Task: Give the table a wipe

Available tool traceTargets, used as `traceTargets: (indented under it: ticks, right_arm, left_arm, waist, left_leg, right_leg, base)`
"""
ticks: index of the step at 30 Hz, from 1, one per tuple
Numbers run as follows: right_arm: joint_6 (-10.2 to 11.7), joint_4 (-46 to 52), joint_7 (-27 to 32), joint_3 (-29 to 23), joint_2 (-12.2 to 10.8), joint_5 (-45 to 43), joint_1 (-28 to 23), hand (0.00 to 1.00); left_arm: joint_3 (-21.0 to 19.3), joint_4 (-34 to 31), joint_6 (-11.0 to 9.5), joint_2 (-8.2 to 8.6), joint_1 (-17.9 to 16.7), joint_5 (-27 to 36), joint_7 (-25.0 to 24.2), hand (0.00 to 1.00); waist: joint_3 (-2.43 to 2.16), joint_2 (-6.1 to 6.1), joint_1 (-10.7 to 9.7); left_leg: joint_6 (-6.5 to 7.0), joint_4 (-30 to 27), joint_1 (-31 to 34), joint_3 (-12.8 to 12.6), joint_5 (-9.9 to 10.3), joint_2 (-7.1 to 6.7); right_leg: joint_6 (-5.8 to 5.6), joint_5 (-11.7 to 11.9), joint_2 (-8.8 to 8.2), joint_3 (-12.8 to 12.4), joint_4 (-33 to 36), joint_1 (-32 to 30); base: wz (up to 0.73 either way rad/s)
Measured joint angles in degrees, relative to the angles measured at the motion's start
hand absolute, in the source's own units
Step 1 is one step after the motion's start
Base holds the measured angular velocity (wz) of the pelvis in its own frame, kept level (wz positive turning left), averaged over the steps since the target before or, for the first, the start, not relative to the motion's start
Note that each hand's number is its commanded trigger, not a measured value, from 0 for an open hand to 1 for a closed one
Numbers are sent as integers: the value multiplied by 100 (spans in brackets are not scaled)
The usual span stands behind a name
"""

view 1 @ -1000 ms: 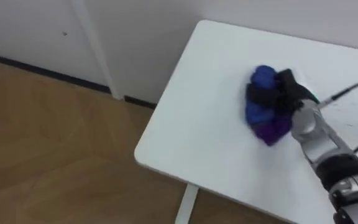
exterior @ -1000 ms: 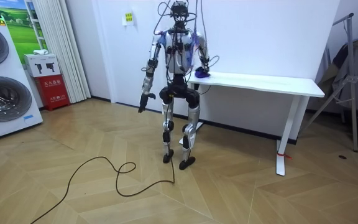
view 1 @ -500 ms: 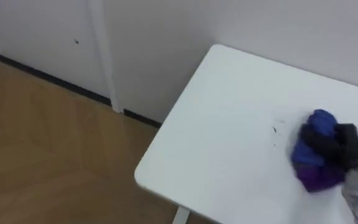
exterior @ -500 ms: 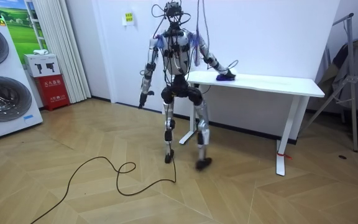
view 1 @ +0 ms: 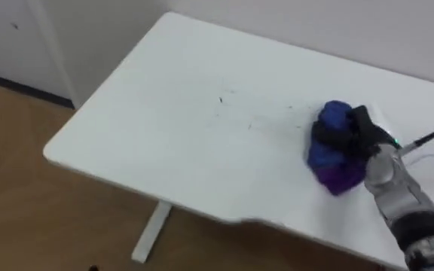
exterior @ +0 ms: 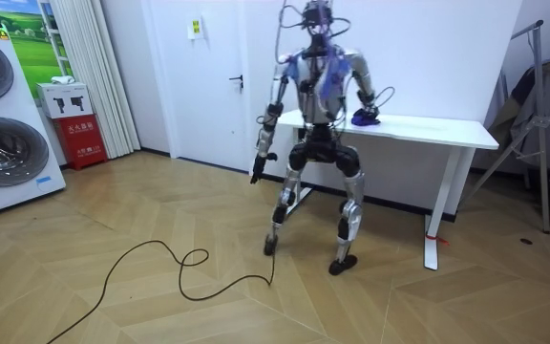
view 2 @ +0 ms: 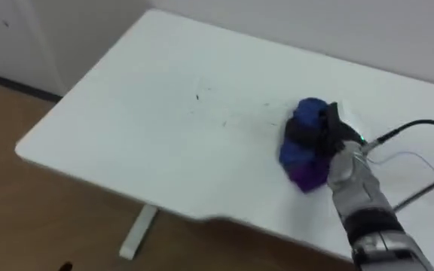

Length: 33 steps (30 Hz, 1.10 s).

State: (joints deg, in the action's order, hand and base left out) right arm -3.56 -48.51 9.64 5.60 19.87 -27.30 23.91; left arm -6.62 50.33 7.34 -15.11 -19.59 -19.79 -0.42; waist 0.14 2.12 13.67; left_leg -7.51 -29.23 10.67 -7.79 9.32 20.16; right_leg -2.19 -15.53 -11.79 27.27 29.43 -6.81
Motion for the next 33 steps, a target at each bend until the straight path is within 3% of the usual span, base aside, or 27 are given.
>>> traceTargets:
  ticks: [1, 3, 4, 5, 6, 8, 11, 15, 17, 18, 19, 20, 21, 22, 23, 25, 27, 28, 30, 33]
  right_arm:
    - [147, -31, 14, -191, 160, 10, -304, 100]
    - [491, -191, 176, -785, 520, 237, -935, 100]
    - [545, -204, 217, -956, 590, 297, -1074, 100]
    - [664, -229, 278, -1233, 699, 397, -1295, 100]
    - [728, -257, 309, -1373, 739, 463, -1403, 100]
    - [781, -302, 488, -1659, 765, 529, -1690, 100]
    - [665, -176, 606, -1574, 693, 470, -1720, 100]
    - [156, 234, 690, -1111, 525, 426, -1561, 100]
    - [-259, 454, 581, -467, 305, 177, -1064, 100]
    - [-320, 510, 499, -277, 215, 15, -865, 100]
    - [-357, 606, 293, 148, 59, -322, -485, 100]
    - [-350, 691, 99, 582, -109, -531, -161, 100]
    - [-317, 731, 1, 765, -172, -575, -27, 100]
    - [-160, 738, -152, 907, -245, -630, 222, 100]
    - [-3, 734, -198, 896, -239, -689, 324, 100]
    - [75, 717, -197, 807, -227, -648, 360, 100]
    - [227, 548, -119, 617, -118, -392, 138, 100]
    - [430, 518, 18, 414, -63, -203, -202, 100]
    - [735, 477, 211, 89, -41, -103, -688, 100]
    - [1068, 323, 472, -789, -11, 11, -1469, 100]
  left_arm:
    - [-18, -13, 49, 3, -229, -8, -25, 0]
    - [-165, 12, 69, 6, -561, -44, -32, 0]
    - [-236, 12, 61, 11, -633, -58, -32, 0]
    - [-397, 12, 55, 20, -758, -57, -32, 0]
    - [-502, 31, 56, 28, -779, -56, -30, 0]
    - [-709, 133, 54, 74, -775, -40, 25, 0]
    - [-611, 79, 51, 138, -608, -48, 25, 0]
    - [-373, -1, -23, 185, -95, -51, 128, 0]
    - [-139, -5, -31, 235, 201, -72, 155, 0]
    - [-103, -15, -36, 261, 242, -72, 154, 0]
    - [33, -18, -36, 269, 319, -80, 135, 0]
    - [131, -20, -39, 270, 377, -80, 85, 0]
    - [142, -53, -43, 272, 383, -79, 64, 0]
    - [141, -153, -42, 275, 382, -76, 12, 0]
    - [123, -231, -30, 273, 334, -72, -26, 0]
    - [58, -247, 0, 244, 112, -73, -50, 0]
    - [-37, -247, 35, 198, -134, -72, -80, 0]
    - [-85, -244, 31, 163, -319, -73, -110, 0]
    - [-296, -214, 15, 166, -540, -107, -127, 0]
    - [-755, -196, -48, 264, -694, -275, -137, 0]
  waist:
    - [47, -21, -166]
    - [38, -32, -352]
    - [29, -28, -354]
    - [1, -38, -380]
    - [-43, -91, -402]
    - [-86, -15, -401]
    - [-97, 7, -502]
    - [-74, 57, -407]
    - [-57, 111, -210]
    - [-54, 139, -203]
    - [1, 114, -154]
    - [12, 168, 4]
    - [12, 183, 78]
    - [96, 205, 148]
    - [109, 225, 312]
    - [98, 240, 399]
    - [96, 242, 362]
    - [92, 240, 273]
    - [90, 241, 140]
    - [23, 295, -164]
  left_leg:
    - [98, -176, 59, 68, 135, -383]
    - [322, 78, -148, 9, 280, -1224]
    - [363, 226, -225, -38, 289, -1390]
    - [491, 546, -362, -133, 277, -1505]
    - [516, 690, -420, -113, 264, -1504]
    - [580, 1140, -669, -169, 152, -1570]
    - [578, 1303, -864, -145, 142, -1620]
    - [551, 1409, -920, -194, 126, -1586]
    - [502, 1479, -925, -230, 96, -1540]
    - [496, 1490, -920, -233, 93, -1526]
    - [481, 1496, -921, -240, 86, -1499]
    - [459, 1504, -889, -235, 73, -1481]
    - [452, 1509, -858, -231, 68, -1476]
    - [446, 1505, -796, -119, 65, -1486]
    - [445, 1501, -691, -26, 65, -1504]
    - [450, 1505, -575, 225, 64, -1566]
    - [472, 1508, -587, 488, 53, -1656]
    - [478, 1503, -639, 623, 52, -1704]
    - [489, 1507, -781, 655, 45, -1773]
    - [510, 1568, -1021, 664, 49, -1906]
  right_leg:
    - [21, 26, 26, 192, -231, 230]
    - [-12, 93, 101, 234, -732, 615]
    - [-48, 94, 109, 232, -812, 651]
    - [-95, 130, 188, 236, -1011, 706]
    - [-85, 177, 233, 246, -1109, 734]
    - [-30, 304, 313, 184, -1305, 802]
    - [-71, 322, 329, 169, -1430, 1001]
    - [-44, 363, 392, 36, -1450, 965]
    - [46, 419, 441, -160, -1419, 820]
    - [61, 432, 463, -220, -1403, 773]
    - [89, 449, 500, -287, -1391, 702]
    - [106, 455, 522, -339, -1368, 620]
    - [109, 454, 534, -347, -1377, 577]
    - [107, 451, 545, -306, -1389, 527]
    - [94, 457, 542, -204, -1485, 506]
    - [45, 485, 535, 0, -1610, 586]
    - [-7, 500, 495, 205, -1696, 789]
    - [-18, 494, 472, 274, -1709, 945]
    - [-54, 494, 445, 274, -1793, 1205]
    - [-176, 430, 334, 308, -1790, 1522]
  base:
    - [90]
    - [81]
    - [22]
    - [0]
    - [-8]
    - [-17]
    - [0]
    - [-27]
    - [-65]
    - [-50]
    - [-35]
    - [-25]
    - [8]
    - [39]
    - [50]
    - [68]
    - [85]
    - [80]
    - [65]
    - [30]
